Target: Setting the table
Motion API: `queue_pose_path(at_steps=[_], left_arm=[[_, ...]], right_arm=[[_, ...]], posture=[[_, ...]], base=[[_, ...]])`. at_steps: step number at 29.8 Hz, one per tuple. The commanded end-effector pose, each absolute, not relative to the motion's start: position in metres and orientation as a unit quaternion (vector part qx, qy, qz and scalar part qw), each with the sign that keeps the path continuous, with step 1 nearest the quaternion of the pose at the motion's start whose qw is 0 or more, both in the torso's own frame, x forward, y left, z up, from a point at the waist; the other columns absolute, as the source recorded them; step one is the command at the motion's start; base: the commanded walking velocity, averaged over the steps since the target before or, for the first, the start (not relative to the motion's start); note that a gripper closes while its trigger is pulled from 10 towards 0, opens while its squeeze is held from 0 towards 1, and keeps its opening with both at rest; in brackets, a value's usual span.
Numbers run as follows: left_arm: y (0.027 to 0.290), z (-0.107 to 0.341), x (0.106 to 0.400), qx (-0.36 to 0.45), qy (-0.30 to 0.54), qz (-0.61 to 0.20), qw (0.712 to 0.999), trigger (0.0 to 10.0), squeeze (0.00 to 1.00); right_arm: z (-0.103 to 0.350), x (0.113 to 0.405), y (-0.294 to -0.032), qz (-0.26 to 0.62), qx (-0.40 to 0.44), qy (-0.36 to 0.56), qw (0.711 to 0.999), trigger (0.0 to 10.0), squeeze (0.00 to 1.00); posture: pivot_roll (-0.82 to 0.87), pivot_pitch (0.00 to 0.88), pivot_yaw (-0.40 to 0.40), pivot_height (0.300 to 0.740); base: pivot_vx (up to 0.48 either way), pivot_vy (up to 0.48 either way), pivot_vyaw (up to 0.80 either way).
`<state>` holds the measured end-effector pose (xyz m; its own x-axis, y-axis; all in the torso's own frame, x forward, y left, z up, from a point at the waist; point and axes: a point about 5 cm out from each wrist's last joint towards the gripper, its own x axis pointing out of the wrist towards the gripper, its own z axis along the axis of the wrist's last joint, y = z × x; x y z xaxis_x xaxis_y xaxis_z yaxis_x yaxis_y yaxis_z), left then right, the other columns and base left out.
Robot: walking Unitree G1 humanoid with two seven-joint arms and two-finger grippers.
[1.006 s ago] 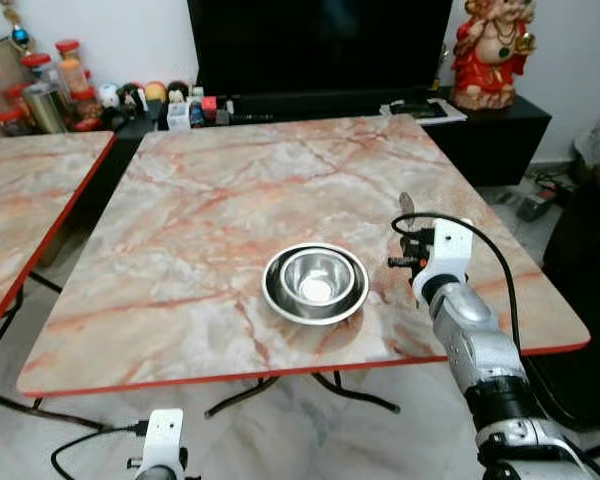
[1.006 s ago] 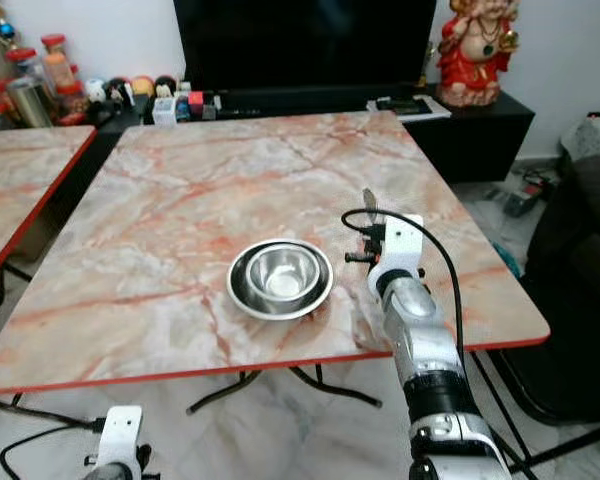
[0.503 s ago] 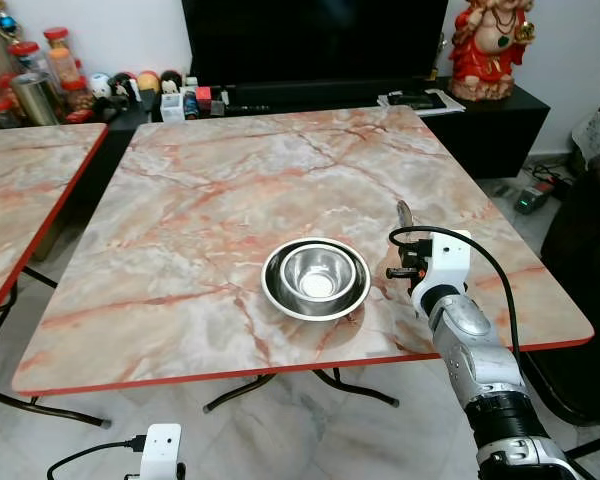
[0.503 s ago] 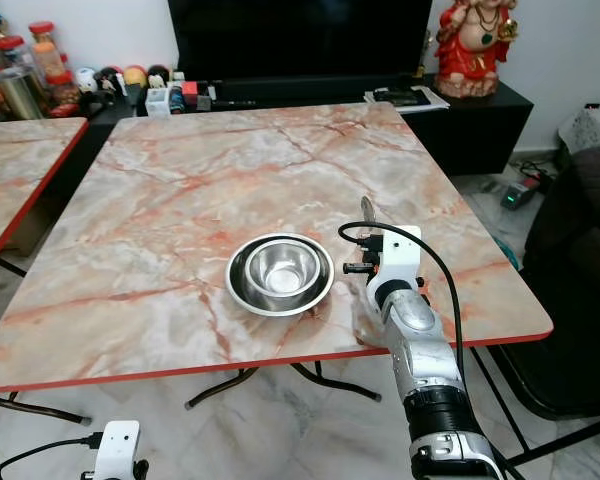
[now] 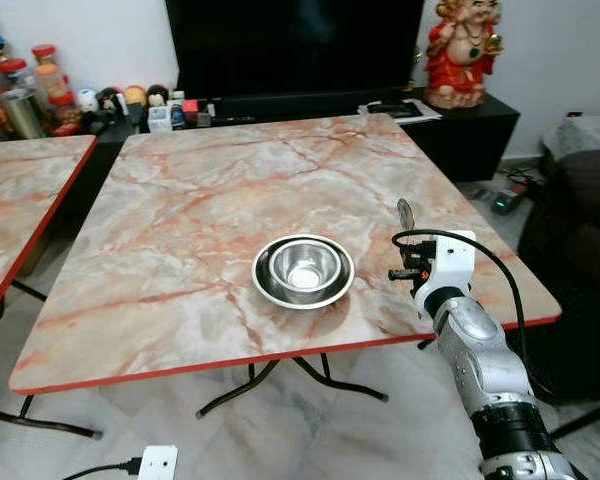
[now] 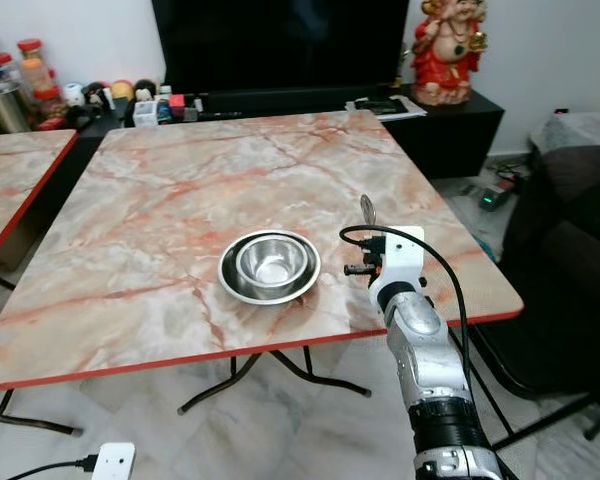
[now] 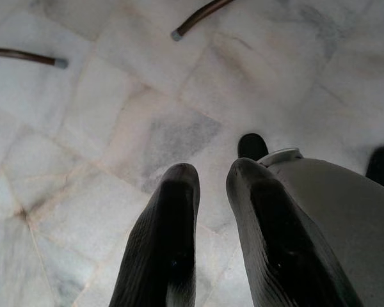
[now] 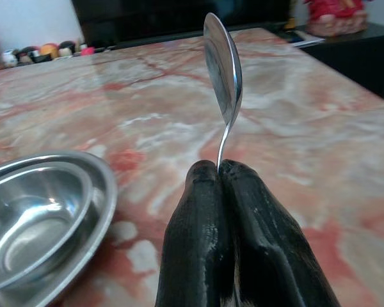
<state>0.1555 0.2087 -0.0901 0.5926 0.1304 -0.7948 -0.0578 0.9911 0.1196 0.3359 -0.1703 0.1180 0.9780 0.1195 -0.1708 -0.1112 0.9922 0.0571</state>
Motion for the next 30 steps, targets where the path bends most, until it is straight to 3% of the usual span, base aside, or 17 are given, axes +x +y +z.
queue_pose_path(at_steps=[1, 30], left_arm=[[0.209, -0.09, 0.155, 0.05, 0.444, 0.045, 0.894, 10.0, 0.0], [0.211, -0.094, 0.141, 0.051, 0.454, 0.039, 0.889, 10.0, 0.0]], right_arm=[[0.125, 0.335, -0.171, 0.063, 0.027, 0.077, 0.995, 10.0, 0.0], [0.135, 0.335, -0.167, 0.078, 0.025, 0.053, 0.995, 10.0, 0.0]], posture=[[-0.08, 0.015, 0.017, 0.728], [-0.07, 0.046, 0.014, 0.728]], base=[[0.0, 0.0, 0.0], [0.0, 0.0, 0.0]])
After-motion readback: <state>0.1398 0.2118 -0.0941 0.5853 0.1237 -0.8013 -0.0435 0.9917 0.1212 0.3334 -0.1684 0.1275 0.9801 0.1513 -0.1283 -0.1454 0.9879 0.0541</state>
